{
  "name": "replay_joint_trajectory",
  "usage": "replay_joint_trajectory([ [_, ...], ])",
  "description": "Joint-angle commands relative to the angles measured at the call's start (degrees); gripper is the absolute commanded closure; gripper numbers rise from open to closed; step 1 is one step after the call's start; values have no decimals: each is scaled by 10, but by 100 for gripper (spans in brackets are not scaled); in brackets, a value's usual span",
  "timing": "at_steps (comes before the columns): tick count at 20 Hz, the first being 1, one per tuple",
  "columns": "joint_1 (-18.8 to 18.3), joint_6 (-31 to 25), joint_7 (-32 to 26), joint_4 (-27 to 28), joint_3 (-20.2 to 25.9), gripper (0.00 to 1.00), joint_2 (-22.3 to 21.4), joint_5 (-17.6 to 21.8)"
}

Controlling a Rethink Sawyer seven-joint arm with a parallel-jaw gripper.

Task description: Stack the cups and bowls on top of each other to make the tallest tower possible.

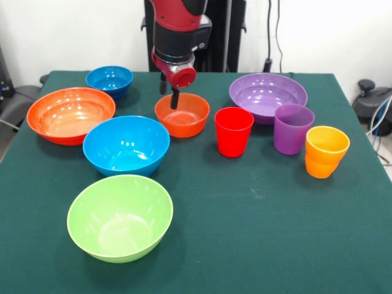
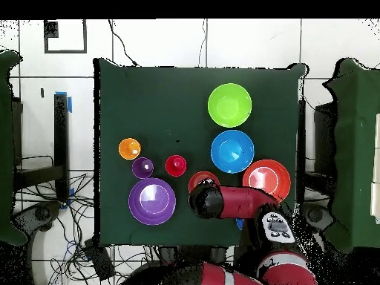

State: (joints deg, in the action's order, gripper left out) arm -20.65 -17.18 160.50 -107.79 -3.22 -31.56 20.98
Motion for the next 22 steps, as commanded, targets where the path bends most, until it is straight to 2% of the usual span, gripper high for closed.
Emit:
replay_joint_trajectory([
  [1, -21, 38, -41, -36, 41, 0, 10, 46],
  [4, -21, 43, -33, -42, 39, 0, 8, 51],
  [11, 15, 54, -9, -27, 8, 0, 26, 67],
  [20, 25, 48, -14, -39, -12, 0, -7, 86],
  [22, 16, 52, -15, -48, -5, 0, -13, 85],
])
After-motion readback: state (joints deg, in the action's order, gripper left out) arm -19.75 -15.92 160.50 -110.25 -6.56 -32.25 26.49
